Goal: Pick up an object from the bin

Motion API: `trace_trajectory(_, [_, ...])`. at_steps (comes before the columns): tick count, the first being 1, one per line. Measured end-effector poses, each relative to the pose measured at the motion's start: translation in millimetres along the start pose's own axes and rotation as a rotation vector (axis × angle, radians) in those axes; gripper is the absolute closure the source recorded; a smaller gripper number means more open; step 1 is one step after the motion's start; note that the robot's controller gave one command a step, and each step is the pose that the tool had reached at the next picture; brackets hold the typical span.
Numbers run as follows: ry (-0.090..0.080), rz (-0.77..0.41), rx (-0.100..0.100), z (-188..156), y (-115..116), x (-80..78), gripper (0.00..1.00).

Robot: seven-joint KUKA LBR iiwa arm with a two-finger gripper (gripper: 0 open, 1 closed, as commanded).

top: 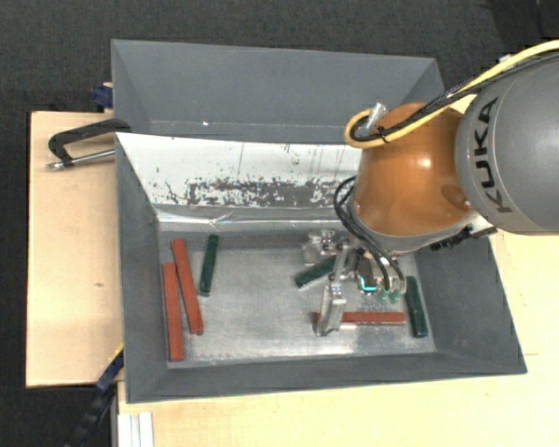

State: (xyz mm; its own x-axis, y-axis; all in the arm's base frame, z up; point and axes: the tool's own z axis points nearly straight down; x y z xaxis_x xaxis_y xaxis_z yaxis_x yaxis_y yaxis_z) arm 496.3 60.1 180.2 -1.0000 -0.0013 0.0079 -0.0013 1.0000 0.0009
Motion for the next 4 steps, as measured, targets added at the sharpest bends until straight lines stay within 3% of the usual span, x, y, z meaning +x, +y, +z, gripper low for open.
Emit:
trace_trajectory(1, [-0.008, 0.001, -0.001, -3.8, -0.2, -1.8, 0.0])
trace_trajectory(2, [-0.019, -0.084, -0.001, 25.9, -28.1, -42.3, 0.0])
trace_trajectory(3, [-0.011, -0.034, 0.0, 66.6, -39.6, -50.3, 0.0])
trace_trajectory(4, [-0.014, -0.242, 0.001, 105.1, -81.0, -98.8, 1.0])
